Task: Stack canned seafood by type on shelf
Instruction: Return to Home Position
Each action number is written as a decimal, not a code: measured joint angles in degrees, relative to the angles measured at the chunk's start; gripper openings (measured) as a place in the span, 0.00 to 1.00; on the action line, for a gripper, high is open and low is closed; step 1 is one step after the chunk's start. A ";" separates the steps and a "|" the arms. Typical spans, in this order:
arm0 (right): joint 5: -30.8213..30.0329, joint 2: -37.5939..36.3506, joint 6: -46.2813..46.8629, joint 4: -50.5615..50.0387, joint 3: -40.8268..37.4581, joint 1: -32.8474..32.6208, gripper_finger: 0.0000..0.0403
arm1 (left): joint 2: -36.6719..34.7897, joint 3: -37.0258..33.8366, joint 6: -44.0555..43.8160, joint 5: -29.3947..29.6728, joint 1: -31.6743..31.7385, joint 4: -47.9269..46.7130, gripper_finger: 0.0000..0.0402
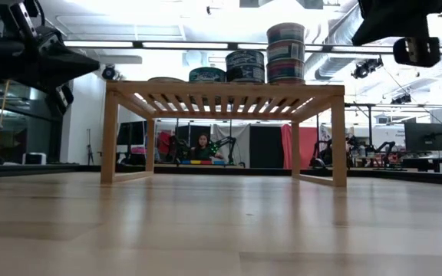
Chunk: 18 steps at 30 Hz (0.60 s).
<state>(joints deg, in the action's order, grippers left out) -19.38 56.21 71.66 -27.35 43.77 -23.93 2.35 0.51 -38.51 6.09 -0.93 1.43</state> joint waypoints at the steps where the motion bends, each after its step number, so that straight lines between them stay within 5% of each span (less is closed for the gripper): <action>1: -0.31 -0.01 -1.75 0.06 0.00 -0.13 0.00 | 0.00 0.00 0.25 0.00 0.00 0.02 0.00; 6: -1.21 -1.50 -14.12 8.14 -4.66 2.44 0.00 | 0.00 -0.02 1.03 0.00 0.00 -0.02 0.00; 13: 13.58 -14.21 -31.44 38.13 -26.41 16.49 0.00 | 0.02 -0.03 1.12 0.00 0.00 -0.06 0.00; 18: 16.25 -25.78 -43.26 47.44 -35.37 20.71 0.00 | 0.02 -0.04 1.14 0.00 0.00 -0.11 0.00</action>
<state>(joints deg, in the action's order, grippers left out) -3.12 30.42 28.40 20.10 8.40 -3.21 2.37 0.47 -37.36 6.09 -0.93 1.32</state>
